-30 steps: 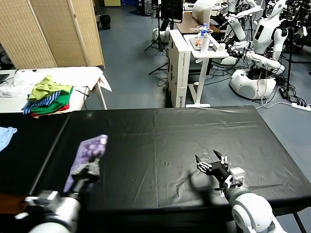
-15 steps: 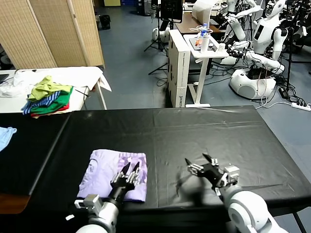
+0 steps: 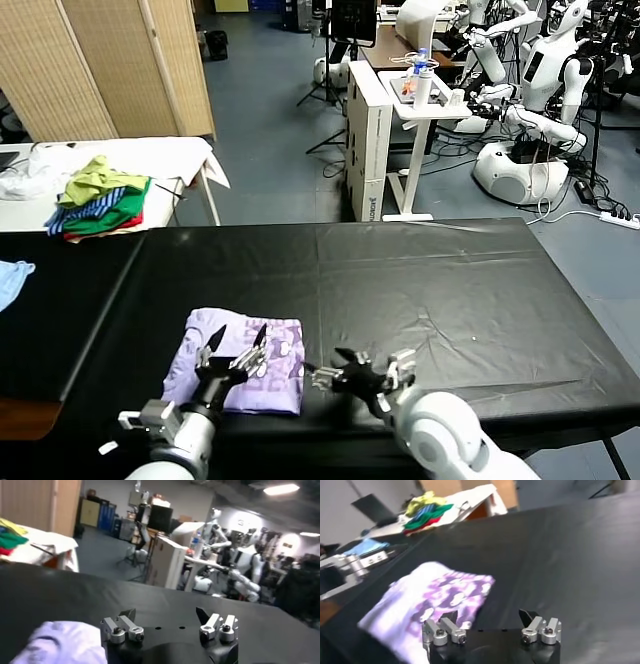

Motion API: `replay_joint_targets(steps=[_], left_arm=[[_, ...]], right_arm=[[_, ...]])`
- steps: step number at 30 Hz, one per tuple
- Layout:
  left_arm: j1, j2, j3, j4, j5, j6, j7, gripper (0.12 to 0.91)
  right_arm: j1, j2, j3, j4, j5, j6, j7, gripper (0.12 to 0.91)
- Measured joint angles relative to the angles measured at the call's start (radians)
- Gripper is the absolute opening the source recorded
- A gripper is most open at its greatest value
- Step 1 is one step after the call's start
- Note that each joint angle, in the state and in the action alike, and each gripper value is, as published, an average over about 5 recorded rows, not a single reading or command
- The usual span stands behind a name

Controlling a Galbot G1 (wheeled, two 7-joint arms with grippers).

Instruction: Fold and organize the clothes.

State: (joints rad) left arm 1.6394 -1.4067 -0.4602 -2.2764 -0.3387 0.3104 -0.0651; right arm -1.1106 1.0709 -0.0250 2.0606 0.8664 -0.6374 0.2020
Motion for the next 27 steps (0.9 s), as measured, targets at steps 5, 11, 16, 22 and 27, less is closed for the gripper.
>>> replay_joint_targets(steps=[5,11,16,22,27], left_arm=[[0.010,-0.009,-0.018,0.001,0.004,-0.006,-0.001,0.907],[0.022,-0.015,-0.035,0.001,0.005,-0.013,-0.002,0.907],[0.027,-0.025,-0.039,0.004,0.010,-0.020,-0.002,0.907],[0.023,-0.031,-0.050,0.016,0.012,-0.030,-0.002,0.907],[0.015,-0.029,-0.066,0.027,0.007,-0.033,-0.004,0.907]], right_arm=[[0.033,0.038,-0.048,-0.045,-0.004,0.002,-0.001,0.736],[0.036,0.058,-0.057,-0.068,-0.012,0.005,-0.002,0.388],[0.024,0.055,-0.034,-0.063,-0.013,0.006,-0.005,0.153],[0.002,0.017,0.033,-0.047,-0.017,-0.018,-0.004,0.140],[-0.024,-0.034,0.124,-0.024,-0.009,-0.077,-0.001,0.140]])
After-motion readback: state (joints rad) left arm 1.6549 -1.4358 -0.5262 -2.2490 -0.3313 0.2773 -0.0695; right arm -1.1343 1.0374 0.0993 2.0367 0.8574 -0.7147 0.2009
